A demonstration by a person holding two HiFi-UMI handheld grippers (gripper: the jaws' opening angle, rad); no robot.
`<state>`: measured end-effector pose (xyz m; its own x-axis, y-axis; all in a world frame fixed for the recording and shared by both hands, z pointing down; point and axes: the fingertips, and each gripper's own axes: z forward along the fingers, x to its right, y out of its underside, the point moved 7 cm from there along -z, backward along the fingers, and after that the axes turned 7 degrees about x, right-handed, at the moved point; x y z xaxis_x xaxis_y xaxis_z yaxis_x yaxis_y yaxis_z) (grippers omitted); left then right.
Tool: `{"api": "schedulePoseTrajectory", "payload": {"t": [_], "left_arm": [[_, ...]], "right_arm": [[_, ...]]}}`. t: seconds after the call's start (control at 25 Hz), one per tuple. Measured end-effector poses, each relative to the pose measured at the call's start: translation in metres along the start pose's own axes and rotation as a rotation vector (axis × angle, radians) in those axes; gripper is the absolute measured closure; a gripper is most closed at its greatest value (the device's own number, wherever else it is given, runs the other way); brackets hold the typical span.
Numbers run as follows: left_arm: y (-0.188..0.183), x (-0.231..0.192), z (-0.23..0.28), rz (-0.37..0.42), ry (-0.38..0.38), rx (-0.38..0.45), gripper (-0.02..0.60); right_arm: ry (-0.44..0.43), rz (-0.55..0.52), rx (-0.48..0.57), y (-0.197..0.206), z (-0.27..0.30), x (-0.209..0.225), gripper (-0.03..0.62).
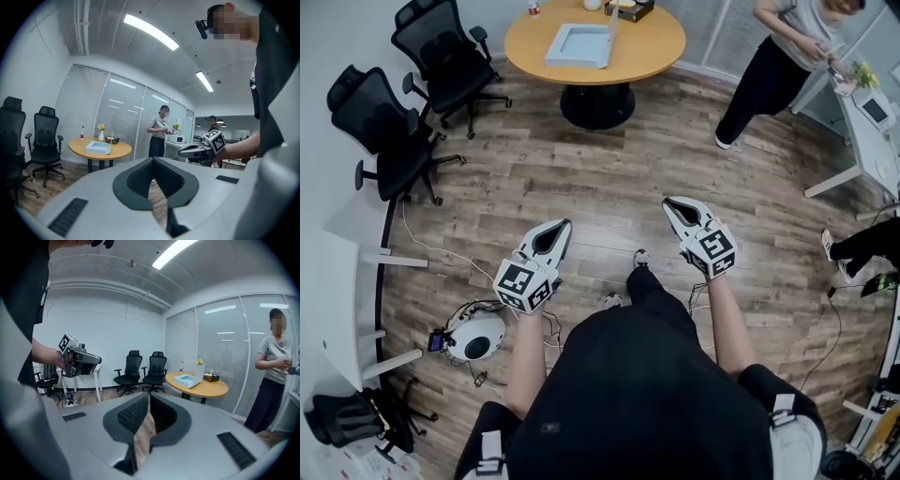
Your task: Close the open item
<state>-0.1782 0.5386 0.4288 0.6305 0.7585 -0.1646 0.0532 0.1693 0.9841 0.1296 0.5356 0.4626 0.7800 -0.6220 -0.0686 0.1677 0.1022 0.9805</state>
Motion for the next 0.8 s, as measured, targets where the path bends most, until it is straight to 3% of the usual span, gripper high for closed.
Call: {"api": "schedulePoseTrajectory", "payload": {"t": [0.8], "left_arm": [[-0.018, -0.03, 0.07, 0.0, -0.096, -0.039, 0.575]], "right_arm": [[-0.104, 0.001, -0.008, -0.002, 0.06, 0.102, 0.583]]}}
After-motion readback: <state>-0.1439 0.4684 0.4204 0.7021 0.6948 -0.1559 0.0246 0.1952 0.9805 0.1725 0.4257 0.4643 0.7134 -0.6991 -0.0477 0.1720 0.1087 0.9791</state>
